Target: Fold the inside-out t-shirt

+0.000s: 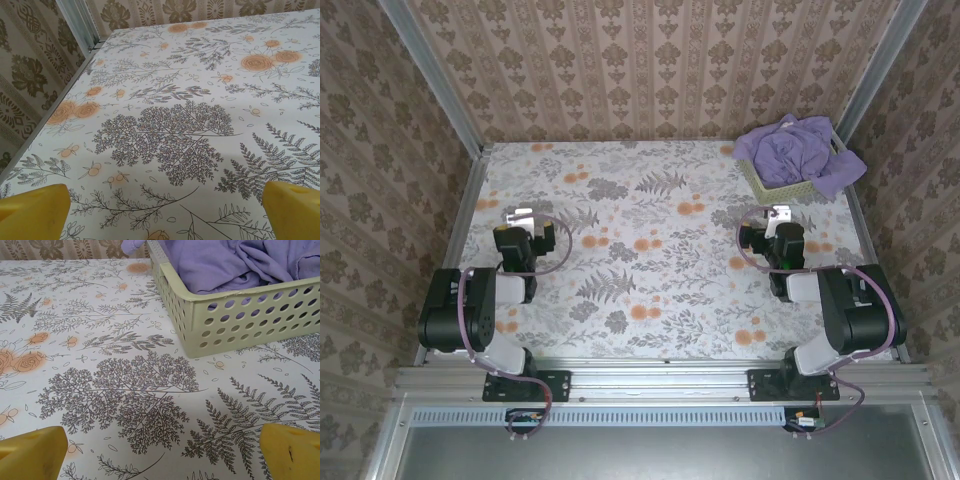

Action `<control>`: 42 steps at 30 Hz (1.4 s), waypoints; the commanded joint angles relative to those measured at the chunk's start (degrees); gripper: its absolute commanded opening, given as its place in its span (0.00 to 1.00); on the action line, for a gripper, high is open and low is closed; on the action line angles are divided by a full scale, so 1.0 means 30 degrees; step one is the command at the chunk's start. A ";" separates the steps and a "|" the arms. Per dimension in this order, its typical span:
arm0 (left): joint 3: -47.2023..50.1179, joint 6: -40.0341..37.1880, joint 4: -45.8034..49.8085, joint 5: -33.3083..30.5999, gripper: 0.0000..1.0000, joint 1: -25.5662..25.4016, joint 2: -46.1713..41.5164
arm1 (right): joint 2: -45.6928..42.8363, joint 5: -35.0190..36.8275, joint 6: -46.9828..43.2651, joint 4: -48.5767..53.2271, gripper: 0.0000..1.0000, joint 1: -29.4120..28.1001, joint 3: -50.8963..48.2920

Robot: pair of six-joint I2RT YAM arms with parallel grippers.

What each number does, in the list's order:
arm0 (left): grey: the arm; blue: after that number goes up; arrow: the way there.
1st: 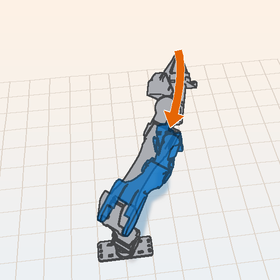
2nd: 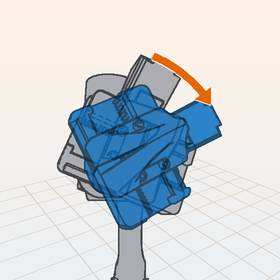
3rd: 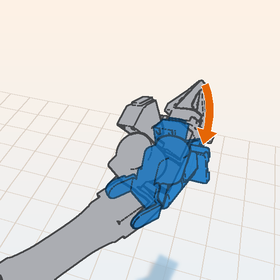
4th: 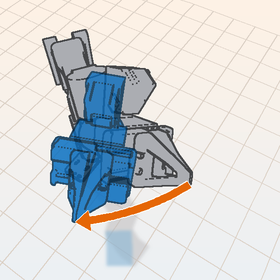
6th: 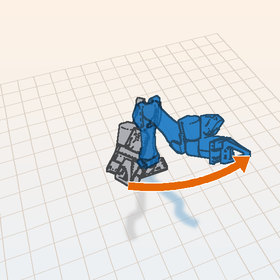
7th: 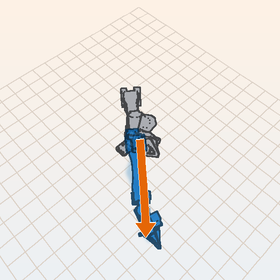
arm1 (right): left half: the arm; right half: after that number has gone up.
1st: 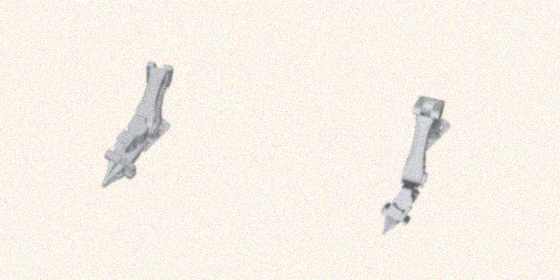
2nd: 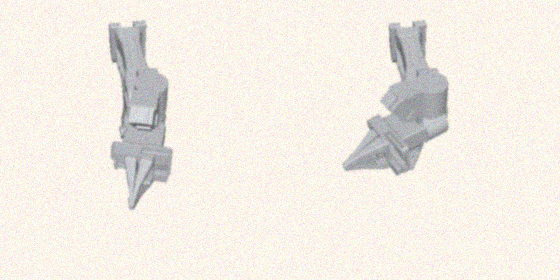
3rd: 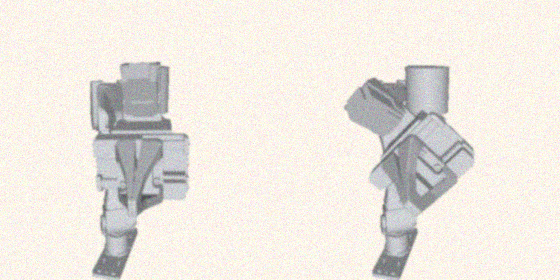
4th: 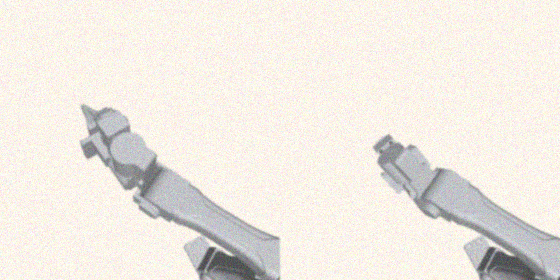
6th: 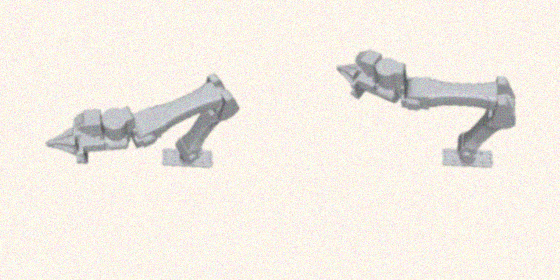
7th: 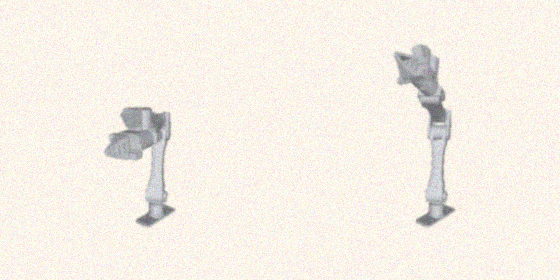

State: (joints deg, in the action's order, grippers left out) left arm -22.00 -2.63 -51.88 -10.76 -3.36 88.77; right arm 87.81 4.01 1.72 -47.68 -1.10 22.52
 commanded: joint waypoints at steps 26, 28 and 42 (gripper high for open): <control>-0.0033 0.0175 -0.0110 0.0131 1.00 0.0164 -0.0089 | -0.0001 -0.0407 0.0014 -0.0425 1.00 0.0075 0.0309; -0.0021 0.0204 -0.0055 0.0212 1.00 0.0201 -0.0097 | -0.0027 -0.0406 0.0014 -0.0423 1.00 0.0060 0.0311; 0.1638 -0.0832 -0.0513 0.0943 1.00 -0.0462 -0.3030 | -0.1068 -0.0472 -0.0957 -0.0912 1.00 -0.0605 -0.0467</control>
State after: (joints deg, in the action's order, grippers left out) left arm -19.00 -3.68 -52.07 -7.40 -3.64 85.08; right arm 87.31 3.84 0.99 -47.70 -1.89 22.33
